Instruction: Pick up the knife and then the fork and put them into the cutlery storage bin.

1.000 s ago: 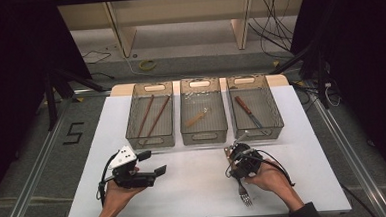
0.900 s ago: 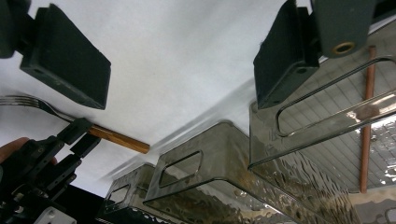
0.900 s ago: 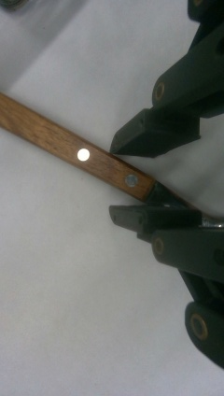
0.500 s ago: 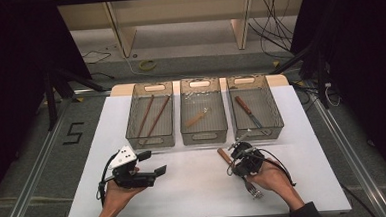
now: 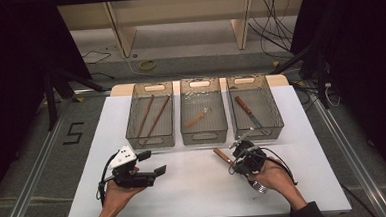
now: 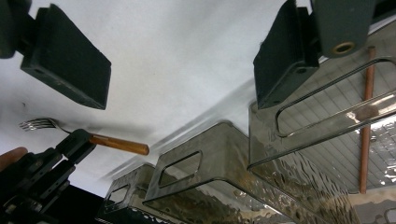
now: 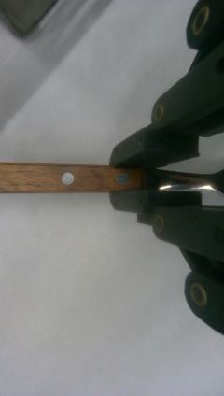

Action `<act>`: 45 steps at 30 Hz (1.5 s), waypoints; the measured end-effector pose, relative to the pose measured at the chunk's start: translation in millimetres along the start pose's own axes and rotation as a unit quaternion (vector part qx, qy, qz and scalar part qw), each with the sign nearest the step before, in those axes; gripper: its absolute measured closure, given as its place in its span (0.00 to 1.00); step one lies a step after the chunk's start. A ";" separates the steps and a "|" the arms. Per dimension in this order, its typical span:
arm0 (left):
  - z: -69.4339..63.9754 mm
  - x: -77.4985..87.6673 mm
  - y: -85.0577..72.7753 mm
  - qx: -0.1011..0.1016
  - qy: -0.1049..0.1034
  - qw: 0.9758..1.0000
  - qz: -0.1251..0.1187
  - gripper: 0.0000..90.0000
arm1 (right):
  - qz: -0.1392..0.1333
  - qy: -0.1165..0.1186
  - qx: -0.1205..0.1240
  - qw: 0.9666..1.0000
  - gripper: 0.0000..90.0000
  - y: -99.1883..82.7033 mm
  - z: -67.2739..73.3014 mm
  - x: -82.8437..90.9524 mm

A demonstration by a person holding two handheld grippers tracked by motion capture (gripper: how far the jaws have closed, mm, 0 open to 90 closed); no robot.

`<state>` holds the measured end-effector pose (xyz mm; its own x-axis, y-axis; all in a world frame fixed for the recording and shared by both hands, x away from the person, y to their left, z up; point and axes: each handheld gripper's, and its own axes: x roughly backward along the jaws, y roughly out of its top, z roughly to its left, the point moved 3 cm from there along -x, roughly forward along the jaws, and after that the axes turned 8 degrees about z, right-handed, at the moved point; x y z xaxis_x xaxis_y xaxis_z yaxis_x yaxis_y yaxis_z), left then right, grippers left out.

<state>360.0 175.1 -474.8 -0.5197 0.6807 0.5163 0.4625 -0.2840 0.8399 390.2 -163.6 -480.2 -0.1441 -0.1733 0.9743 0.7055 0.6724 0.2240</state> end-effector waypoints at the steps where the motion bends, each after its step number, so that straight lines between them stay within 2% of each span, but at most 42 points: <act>1: 0.2 0.0 0.0 -0.001 0.000 1.000 0.000 0.20 | -0.008 0.004 -0.001 1.000 0.87 -0.2 -0.7 2.4; 8: 0.4 -0.2 -0.1 -0.001 0.000 1.000 0.000 0.20 | -0.017 0.013 0.000 1.000 0.87 -1.2 -3.2 7.9; 22: 1.2 0.0 -0.2 0.001 0.001 1.000 -0.001 0.20 | -0.074 0.040 -0.011 0.996 0.87 -1.4 -14.5 31.8; 30: 1.9 0.2 -0.2 0.004 0.000 1.000 -0.004 0.20 | -0.116 0.049 -0.026 0.992 0.87 0.8 -27.7 50.0; 36: 2.2 -0.7 -0.3 0.006 -0.001 1.000 -0.005 0.20 | -0.136 0.046 -0.028 0.989 0.87 4.3 -35.4 60.4; 45: 3.1 -0.1 -0.1 0.008 0.001 1.000 -0.010 0.20 | -0.172 0.035 -0.052 0.983 0.87 17.2 -60.3 78.7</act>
<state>362.2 177.2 -475.5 -0.5306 0.6844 0.5001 0.4641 -0.2591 0.8470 432.8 -209.1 -401.2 -0.3421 -0.4291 0.8360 0.6906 0.4885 0.5333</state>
